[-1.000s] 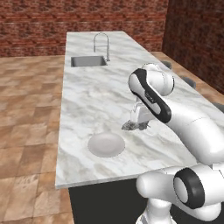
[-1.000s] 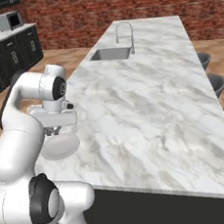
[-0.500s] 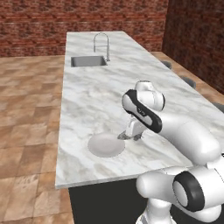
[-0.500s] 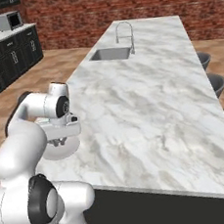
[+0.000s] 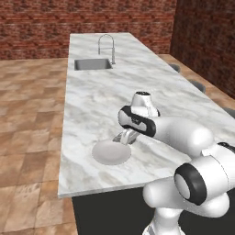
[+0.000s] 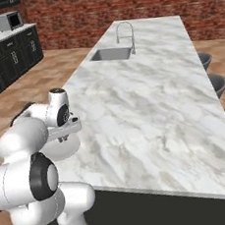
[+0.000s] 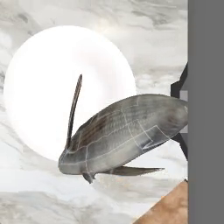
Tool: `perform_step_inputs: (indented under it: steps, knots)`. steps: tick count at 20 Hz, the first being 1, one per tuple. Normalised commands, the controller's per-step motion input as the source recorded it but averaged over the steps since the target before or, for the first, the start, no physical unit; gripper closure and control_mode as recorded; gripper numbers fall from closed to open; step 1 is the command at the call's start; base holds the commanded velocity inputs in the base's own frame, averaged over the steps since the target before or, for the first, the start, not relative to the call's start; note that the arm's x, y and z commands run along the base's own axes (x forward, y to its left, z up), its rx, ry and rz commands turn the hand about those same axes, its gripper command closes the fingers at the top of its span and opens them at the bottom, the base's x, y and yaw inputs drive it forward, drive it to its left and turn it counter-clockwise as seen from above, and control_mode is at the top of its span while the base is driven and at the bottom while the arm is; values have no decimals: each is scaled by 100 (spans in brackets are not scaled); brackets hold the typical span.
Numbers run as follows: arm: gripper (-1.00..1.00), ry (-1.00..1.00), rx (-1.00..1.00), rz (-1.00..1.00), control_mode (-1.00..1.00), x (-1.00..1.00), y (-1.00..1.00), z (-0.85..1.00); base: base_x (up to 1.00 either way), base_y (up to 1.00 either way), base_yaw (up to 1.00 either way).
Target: Take the fish from the oven and place it on the plate on the counter.
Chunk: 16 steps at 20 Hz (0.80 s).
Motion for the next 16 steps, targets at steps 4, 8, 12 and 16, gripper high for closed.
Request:
perform_step_inputs:
  steps: [4,8,12,16]
  knots:
    - [100,-5,-1,0,-100,86,23,-22,0,0,0]
    - [100,0,0,0,-100,18,17,-27,0,0,0]
    - [100,0,-1,0,-100,2,17,-46,0,0,0]
    - [100,0,0,0,-100,0,11,-39,0,0,0]
